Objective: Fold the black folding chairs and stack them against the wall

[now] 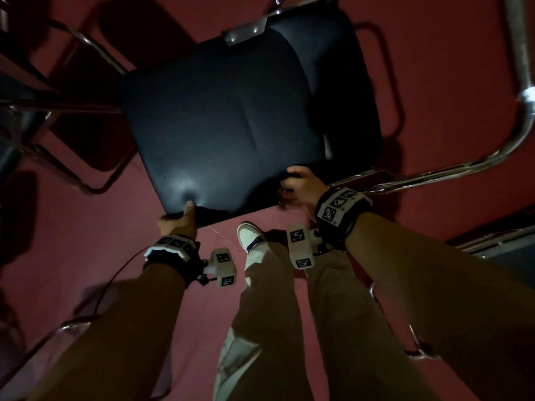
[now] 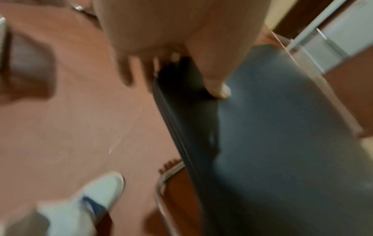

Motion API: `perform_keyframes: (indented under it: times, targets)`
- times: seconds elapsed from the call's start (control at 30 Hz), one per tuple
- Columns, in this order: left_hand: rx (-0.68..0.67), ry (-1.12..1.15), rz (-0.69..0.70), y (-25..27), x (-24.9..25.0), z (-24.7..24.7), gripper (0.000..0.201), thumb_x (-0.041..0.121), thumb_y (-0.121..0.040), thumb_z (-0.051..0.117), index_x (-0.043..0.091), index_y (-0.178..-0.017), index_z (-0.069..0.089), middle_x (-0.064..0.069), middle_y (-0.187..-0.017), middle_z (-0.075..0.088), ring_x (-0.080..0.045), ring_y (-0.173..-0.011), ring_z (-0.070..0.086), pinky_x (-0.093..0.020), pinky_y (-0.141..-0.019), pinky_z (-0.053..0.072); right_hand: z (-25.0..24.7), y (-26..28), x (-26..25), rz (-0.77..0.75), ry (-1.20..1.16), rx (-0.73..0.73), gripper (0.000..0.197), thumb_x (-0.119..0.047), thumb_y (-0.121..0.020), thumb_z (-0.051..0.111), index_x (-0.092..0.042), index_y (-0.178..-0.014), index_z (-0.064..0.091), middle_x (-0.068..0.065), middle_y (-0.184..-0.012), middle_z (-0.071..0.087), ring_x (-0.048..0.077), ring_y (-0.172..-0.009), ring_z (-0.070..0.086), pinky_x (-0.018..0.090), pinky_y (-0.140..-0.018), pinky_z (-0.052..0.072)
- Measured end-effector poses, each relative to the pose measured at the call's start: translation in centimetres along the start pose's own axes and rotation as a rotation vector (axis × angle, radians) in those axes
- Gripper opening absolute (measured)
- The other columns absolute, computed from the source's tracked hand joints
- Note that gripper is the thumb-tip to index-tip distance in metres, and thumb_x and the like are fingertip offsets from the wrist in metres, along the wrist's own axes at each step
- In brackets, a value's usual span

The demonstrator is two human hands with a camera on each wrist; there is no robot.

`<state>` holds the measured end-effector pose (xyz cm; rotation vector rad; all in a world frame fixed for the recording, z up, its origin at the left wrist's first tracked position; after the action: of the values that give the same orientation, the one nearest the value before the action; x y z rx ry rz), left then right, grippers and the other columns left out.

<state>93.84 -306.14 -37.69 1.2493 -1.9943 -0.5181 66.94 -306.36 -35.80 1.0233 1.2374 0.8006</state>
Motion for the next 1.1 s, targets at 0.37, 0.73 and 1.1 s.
perform_keyframes:
  times: [0.37,0.73,1.1]
  targets:
    - [-0.382,0.303,-0.418,12.2,0.2,10.2,0.062,0.037,-0.099,0.059,0.013,-0.151,0.037,-0.011,-0.150,0.044,-0.031,-0.120,0.054,-0.042,-0.092,0.043,-14.3,6.2,3.6,0.185,-0.151,0.005,0.010,-0.019,-0.099,0.053,-0.017,-0.091,0.059,0.011,-0.113,0.063,0.025,-0.092,0.060,0.046,-0.096,0.048]
    - [-0.417,0.417,-0.390,12.9,0.7,14.9,0.067,0.045,-0.092,0.066,0.019,-0.147,0.039,-0.010,-0.143,0.049,-0.029,-0.127,0.053,-0.048,-0.096,0.045,-24.5,8.2,1.4,-0.141,-0.581,0.186,0.014,-0.026,-0.094,0.062,-0.021,-0.105,0.057,0.003,-0.110,0.063,0.022,-0.107,0.061,0.041,-0.092,0.049]
    - [-0.457,0.583,-0.325,8.9,-0.9,15.3,0.087,0.070,-0.066,0.077,0.020,-0.135,0.059,-0.012,-0.128,0.066,-0.024,-0.101,0.071,-0.041,-0.081,0.057,-24.4,3.9,-0.4,-0.163,-0.985,0.289,0.022,-0.033,-0.086,0.071,-0.014,-0.086,0.059,0.003,-0.069,0.060,0.019,-0.061,0.060,0.033,-0.070,0.054]
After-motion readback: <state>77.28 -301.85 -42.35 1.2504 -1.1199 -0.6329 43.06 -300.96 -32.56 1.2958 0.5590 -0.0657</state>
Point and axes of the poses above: each hand's wrist, its own y-axis away from the middle knuckle, its own z-axis out of the palm, x = y × z, the point moved 1 cm from there along -y, towards the middle knuckle
